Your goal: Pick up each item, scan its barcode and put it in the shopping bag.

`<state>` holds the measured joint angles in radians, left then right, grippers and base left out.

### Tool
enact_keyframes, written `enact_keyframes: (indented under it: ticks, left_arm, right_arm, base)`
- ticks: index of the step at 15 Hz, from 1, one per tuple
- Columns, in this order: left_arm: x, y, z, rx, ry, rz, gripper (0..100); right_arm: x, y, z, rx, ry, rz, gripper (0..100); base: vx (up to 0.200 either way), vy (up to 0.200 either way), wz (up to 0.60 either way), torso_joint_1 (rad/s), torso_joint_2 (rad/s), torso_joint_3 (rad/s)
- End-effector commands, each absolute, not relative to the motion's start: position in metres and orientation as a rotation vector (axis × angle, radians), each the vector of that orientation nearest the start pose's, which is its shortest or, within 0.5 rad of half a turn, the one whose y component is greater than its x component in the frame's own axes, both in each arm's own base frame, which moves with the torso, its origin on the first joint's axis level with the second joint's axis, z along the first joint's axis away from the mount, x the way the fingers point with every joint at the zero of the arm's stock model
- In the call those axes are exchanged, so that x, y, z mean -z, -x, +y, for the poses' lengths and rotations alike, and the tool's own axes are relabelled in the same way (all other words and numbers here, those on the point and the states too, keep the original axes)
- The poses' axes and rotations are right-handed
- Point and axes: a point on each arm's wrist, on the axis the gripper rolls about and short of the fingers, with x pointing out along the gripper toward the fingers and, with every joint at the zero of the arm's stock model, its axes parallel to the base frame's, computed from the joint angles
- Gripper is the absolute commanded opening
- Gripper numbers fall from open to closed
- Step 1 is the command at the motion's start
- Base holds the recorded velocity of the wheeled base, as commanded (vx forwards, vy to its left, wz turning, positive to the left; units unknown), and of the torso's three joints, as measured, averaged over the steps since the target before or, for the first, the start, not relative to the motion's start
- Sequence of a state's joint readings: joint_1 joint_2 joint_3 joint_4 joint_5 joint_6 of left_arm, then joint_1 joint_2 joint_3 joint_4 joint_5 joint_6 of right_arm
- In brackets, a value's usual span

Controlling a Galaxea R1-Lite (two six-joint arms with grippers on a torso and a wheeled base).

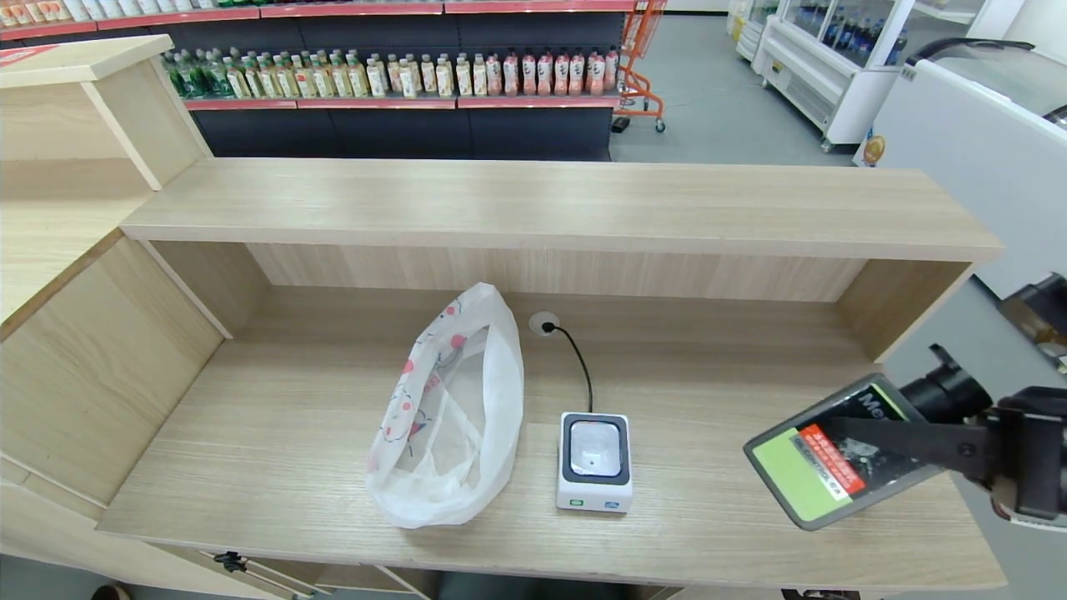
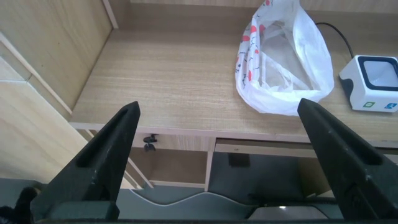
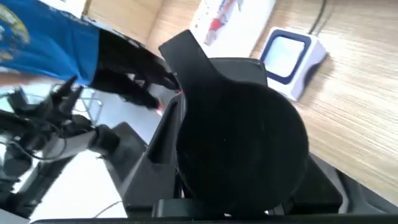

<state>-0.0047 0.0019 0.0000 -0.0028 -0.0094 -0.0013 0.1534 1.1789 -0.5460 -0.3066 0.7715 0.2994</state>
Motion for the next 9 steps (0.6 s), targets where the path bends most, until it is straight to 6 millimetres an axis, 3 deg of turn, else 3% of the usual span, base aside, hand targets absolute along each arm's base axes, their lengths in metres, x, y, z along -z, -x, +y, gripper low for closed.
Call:
enact_keyframes:
  ticks: [1,4,9]
  left_arm:
    - [-0.076,0.023,0.0,0.015,0.002,-0.002,100]
    - [-0.076,0.023,0.0,0.012,0.002,-0.002,100]
    - [-0.076,0.023,0.0,0.015,-0.002,-0.002,100]
  right_arm:
    - [-0.183,-0.185,0.06,-0.836,-0.386,0.55,0]
    - [-0.164,-0.214,0.076,-0.762,-0.355,0.569,0]
    - [-0.138,-0.238,0.095,-0.786,-0.343,0.608,0]
  base:
    - [0.0,0.0,0.0,0.0,0.0,0.0]
    - [0.0,0.0,0.0,0.0,0.0,0.0]
    - [0.0,0.0,0.0,0.0,0.0,0.0]
